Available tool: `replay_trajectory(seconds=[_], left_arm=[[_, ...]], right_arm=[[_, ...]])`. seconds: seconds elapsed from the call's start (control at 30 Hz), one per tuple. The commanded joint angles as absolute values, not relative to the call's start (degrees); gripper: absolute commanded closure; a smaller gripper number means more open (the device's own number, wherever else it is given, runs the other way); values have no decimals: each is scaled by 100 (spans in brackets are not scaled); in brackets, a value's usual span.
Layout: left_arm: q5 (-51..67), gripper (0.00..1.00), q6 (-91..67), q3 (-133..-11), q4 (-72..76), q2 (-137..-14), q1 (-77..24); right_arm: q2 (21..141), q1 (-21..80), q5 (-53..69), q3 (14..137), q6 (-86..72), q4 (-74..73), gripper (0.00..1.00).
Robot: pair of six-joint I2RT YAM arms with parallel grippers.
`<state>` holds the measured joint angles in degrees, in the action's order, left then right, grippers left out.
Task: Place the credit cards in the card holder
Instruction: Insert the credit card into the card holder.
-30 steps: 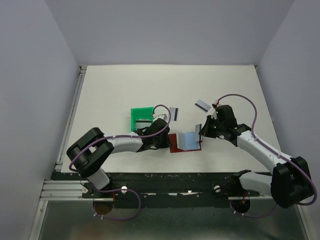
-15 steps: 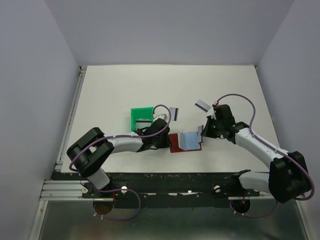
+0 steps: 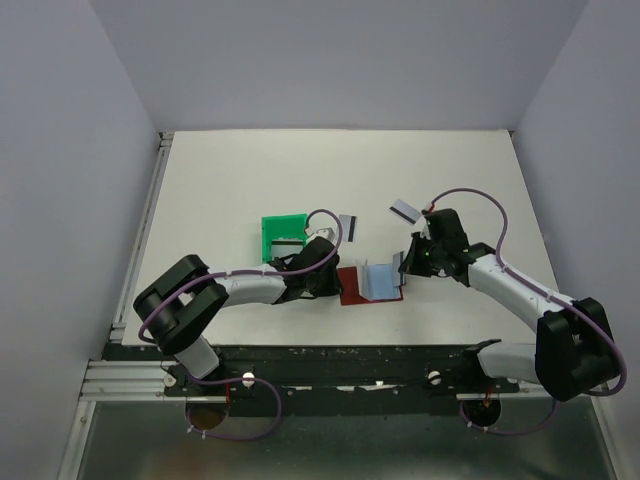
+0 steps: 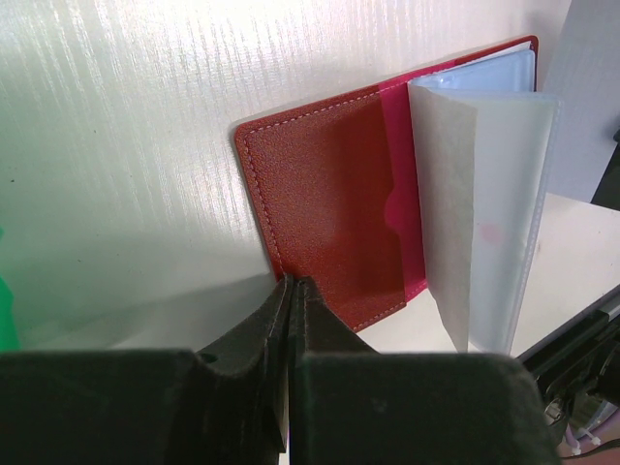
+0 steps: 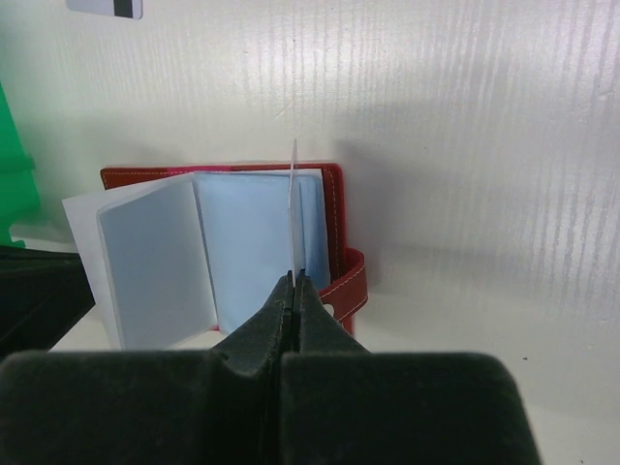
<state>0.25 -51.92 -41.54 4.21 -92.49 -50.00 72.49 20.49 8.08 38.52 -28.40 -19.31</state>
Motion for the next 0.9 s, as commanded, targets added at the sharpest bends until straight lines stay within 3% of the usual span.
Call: replay_trajectory(seconds=[0.0, 0.87], left_arm=[[0, 89, -5115, -4087, 141, -9475, -5027], [-9, 89, -5124, -4096, 106, -9475, -5027]], right_arm=[[7242, 2013, 1203, 3823, -2786, -1679, 100], [7084, 2004, 1547, 3665, -2883, -1379, 100]])
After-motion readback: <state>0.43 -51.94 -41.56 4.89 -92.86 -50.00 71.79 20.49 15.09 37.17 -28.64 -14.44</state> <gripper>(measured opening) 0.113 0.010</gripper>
